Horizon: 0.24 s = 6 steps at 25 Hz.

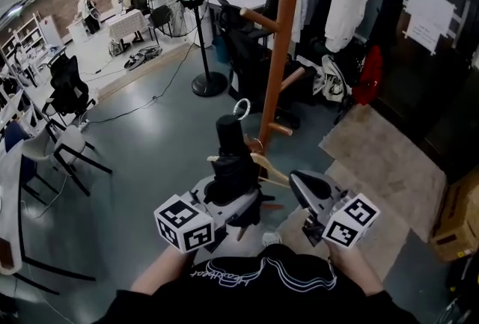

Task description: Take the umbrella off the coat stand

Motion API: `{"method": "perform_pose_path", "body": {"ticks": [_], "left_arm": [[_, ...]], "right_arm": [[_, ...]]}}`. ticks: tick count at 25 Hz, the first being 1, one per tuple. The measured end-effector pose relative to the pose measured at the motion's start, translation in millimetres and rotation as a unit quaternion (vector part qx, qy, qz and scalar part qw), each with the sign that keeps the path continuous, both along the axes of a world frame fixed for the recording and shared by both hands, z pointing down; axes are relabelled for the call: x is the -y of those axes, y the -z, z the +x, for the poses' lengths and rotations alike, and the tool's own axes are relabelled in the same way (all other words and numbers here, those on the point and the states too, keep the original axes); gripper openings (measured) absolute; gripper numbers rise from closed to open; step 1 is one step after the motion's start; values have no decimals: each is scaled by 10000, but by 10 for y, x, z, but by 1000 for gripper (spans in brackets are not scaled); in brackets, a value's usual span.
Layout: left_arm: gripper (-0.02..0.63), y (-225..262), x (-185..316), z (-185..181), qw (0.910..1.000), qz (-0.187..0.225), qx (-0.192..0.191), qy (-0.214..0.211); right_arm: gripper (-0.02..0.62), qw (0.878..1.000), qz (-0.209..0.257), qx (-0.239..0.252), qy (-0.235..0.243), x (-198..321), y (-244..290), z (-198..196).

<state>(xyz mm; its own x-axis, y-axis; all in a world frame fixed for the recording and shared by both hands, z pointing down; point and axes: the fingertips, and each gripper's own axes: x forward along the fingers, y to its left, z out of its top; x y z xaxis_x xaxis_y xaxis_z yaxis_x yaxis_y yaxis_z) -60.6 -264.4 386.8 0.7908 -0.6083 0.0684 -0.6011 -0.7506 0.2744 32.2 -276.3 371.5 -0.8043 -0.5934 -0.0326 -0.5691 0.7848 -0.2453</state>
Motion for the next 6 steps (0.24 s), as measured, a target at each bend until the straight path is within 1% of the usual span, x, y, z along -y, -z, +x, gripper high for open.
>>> {"method": "perform_pose_path", "body": {"ticks": [6], "left_arm": [[235, 30, 13, 31, 9999, 109, -23, -45]], "right_arm": [[3, 9999, 89, 9, -77, 1, 5, 56]]}}
